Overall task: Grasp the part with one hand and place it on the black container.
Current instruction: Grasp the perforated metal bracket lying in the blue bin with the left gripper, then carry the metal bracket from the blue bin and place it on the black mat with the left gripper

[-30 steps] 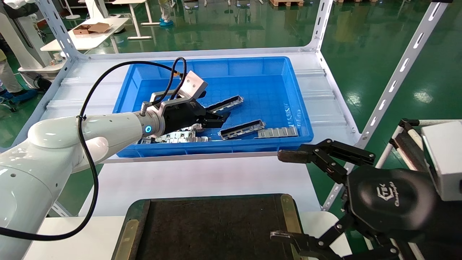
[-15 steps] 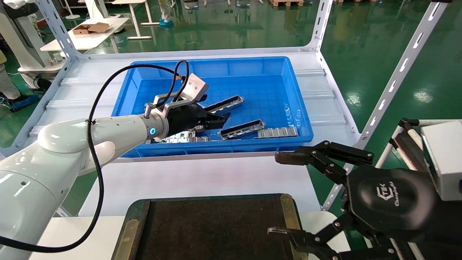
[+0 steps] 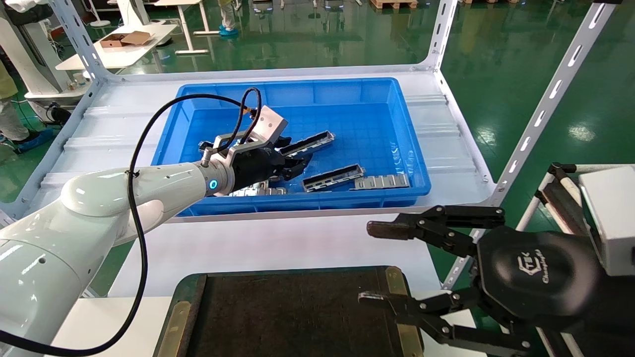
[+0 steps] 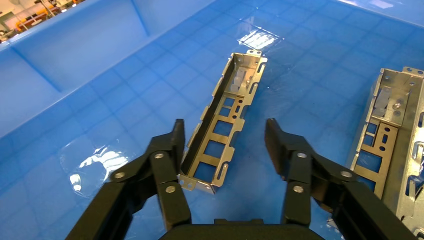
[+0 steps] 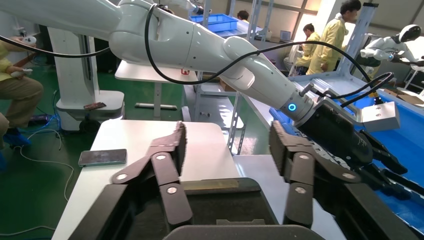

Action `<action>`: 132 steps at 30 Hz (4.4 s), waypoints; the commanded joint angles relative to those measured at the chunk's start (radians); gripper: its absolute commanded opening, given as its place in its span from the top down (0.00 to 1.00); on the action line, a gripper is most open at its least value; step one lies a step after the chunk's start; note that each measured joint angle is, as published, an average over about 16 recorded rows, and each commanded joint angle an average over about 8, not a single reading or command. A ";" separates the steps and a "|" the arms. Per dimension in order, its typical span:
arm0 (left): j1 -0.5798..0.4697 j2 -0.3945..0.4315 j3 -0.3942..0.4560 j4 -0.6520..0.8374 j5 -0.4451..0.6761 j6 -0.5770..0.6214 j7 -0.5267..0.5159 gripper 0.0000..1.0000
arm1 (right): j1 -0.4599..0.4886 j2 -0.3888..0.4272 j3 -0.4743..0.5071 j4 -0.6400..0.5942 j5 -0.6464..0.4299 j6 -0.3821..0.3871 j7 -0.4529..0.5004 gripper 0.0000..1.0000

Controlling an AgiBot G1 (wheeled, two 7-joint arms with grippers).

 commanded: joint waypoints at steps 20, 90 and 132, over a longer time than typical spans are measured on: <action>-0.006 -0.006 0.063 -0.013 -0.118 0.008 0.033 1.00 | 0.000 0.000 0.000 0.000 0.000 0.000 0.000 1.00; 0.657 -0.635 0.061 -1.072 -0.396 0.204 -0.117 1.00 | 0.000 0.000 -0.001 0.000 0.001 0.000 0.000 1.00; 0.952 -0.173 0.128 -1.068 -0.518 -1.054 -0.118 1.00 | 0.000 0.000 -0.001 0.000 0.001 0.000 -0.001 1.00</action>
